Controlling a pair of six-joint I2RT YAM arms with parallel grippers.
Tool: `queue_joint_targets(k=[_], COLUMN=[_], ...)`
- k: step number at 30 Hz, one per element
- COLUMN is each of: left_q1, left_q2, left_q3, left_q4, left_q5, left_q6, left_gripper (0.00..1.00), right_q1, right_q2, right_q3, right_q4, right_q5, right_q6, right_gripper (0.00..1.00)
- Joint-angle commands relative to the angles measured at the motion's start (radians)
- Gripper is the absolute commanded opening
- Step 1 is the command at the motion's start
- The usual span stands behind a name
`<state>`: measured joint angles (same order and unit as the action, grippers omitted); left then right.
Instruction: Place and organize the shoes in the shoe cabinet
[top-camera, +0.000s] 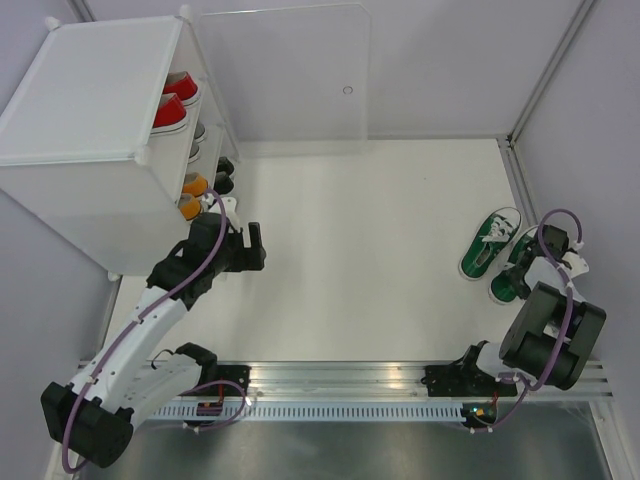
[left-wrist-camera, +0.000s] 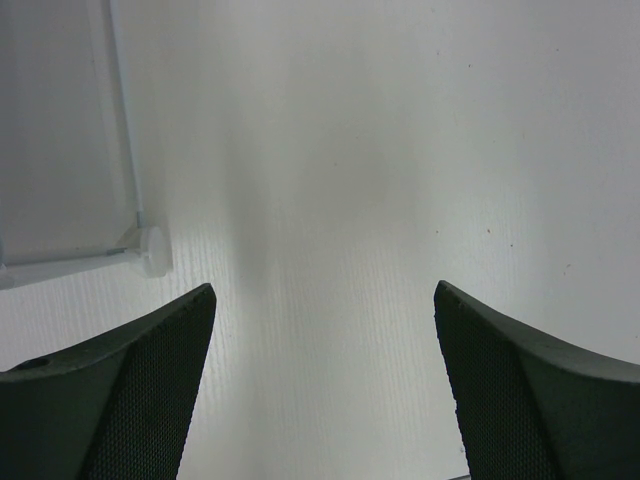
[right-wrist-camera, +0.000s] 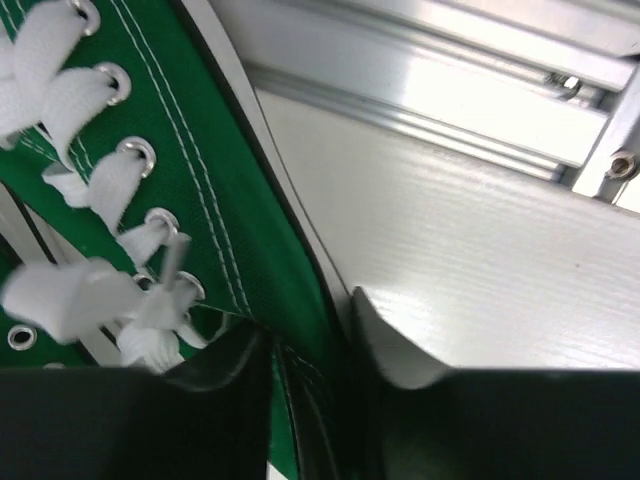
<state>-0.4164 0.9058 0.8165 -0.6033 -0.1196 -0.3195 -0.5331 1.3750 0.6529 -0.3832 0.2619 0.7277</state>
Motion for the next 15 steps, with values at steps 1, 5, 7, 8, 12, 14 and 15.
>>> queue_joint_targets(k=[1,5,7,8,12,14,15], left_q1=[0.001,0.001,0.002,0.002,0.002,0.002,0.002], left_q2=[0.005,0.015,0.019,0.019,0.021,0.021,0.021], left_q3=[-0.002,-0.002,-0.002,-0.002,-0.004,-0.005,-0.005], left_q4=[0.033,0.031,0.031,0.031,0.031,0.031,0.033], left_q5=[0.005,0.001,-0.005,-0.005,-0.021,-0.032,-0.034], left_q6=[0.039,0.042,0.043,0.046,0.049,0.051,0.051], left_gripper=[0.92,0.92,0.92,0.92,0.92,0.92,0.92], right_q1=[0.045,0.152,0.240,0.278,0.499,0.574,0.605], right_q2=[0.108,0.145,0.157,0.167,0.165,0.164,0.162], right_q3=[-0.012,0.005,0.028,0.037,0.080,0.096,0.108], right_q4=[0.153,0.167,0.168,0.170,0.199,0.225,0.231], right_q5=[-0.122,-0.112,-0.104,-0.095,-0.110,-0.148,-0.159], right_q6=[-0.007,-0.066,-0.099,-0.120,-0.160,-0.188,-0.191], right_gripper=[0.25,0.01,0.00,0.01,0.01,0.01,0.01])
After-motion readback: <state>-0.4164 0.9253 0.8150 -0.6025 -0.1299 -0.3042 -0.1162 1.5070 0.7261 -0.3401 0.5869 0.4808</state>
